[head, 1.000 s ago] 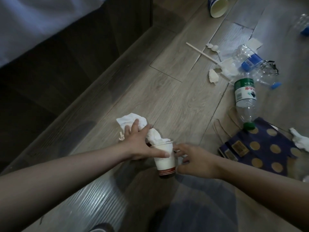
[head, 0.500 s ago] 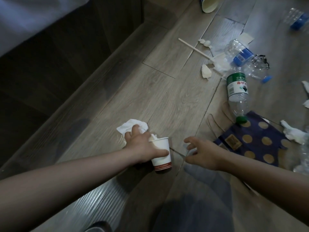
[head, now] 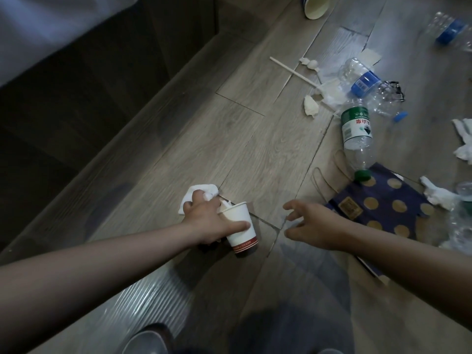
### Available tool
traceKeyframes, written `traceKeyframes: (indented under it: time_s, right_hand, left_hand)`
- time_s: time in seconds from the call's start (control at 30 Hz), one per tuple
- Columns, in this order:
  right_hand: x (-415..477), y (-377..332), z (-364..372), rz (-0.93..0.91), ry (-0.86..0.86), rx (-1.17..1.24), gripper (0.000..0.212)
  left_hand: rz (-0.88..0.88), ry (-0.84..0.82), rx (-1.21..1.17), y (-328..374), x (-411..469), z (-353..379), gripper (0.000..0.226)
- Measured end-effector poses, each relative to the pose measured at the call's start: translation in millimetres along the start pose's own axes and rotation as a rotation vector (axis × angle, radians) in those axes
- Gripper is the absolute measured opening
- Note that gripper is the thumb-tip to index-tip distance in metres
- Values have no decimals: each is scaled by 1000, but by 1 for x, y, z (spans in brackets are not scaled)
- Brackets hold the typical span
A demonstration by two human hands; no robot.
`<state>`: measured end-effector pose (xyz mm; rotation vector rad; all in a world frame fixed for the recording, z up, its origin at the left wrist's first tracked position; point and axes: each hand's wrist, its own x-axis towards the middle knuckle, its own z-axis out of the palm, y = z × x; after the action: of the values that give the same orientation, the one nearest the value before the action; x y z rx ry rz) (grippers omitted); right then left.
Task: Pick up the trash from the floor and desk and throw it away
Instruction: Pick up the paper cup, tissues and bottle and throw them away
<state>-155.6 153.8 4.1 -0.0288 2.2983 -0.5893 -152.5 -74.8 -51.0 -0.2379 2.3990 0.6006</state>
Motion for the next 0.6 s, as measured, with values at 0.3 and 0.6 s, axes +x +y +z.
traceKeyframes:
  time_s: [0.3,0.6]
  right_hand:
    - [-9,-2,-2,3,13,-21,68]
    - [-11,7,-6,19,19,9,66]
  left_hand:
    - [-77,-41,62,15,-10,11,131]
    - [-124,61,-24,33,-7,22,95]
